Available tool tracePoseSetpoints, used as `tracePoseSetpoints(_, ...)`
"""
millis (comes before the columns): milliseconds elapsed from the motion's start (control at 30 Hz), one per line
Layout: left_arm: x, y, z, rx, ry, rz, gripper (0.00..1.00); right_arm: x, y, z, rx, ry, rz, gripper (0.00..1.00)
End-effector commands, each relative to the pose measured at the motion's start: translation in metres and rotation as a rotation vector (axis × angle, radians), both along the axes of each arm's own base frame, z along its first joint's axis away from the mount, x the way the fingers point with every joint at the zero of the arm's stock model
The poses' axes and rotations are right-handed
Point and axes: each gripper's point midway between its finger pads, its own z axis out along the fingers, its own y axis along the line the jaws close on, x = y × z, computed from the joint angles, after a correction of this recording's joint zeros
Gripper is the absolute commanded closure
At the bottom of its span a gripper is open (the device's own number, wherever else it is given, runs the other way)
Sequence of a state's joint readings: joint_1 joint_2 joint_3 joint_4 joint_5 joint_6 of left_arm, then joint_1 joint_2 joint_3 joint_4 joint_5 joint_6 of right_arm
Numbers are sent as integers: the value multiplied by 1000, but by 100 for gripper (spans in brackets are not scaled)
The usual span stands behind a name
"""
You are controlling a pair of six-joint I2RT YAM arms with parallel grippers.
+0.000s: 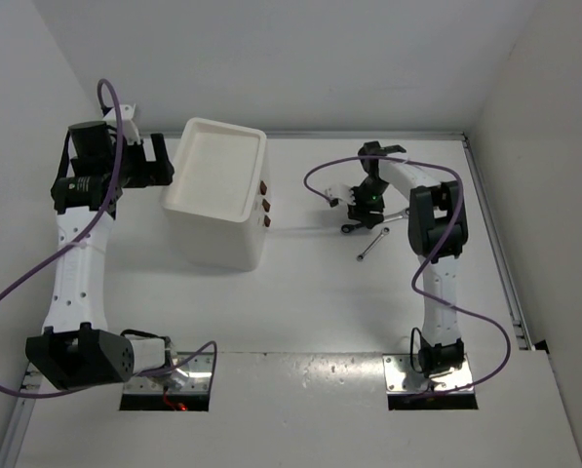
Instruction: Sort the tools into containers
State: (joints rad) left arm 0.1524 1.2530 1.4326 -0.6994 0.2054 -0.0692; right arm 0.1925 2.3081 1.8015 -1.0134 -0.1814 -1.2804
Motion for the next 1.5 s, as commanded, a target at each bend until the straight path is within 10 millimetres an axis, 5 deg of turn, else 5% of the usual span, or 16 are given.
tracePoseSetpoints(0,1,1,12,-14,-53,4,0,14,-10,2,-29,-42,-1,45)
tracePoseSetpoints(767,6,-1,4,-25,-36,-12,0,-4,-49,-31,-146,13,80,56)
tracePoseSetpoints(1000,6,-1,4,-25,-36,-12,0,-8,-51,-41,-178,-1,108,77)
tracePoseSetpoints(1133,6,-1,4,-25,-36,-12,0,-8,-47,-32,-155,-22,94,96)
tracePoseSetpoints(1267,6,-2,4,-33,-35,-8,0,-10,-37,-23,-96,-29,62,100)
tracePoseSetpoints(1400,6,-3,4,-38,-36,-16,0,-8,-16,11,15,-10,-30,100)
tracePoseSetpoints(1467,6,-5,5,-42,-37,-24,0,-1,2,44,110,3,-103,100)
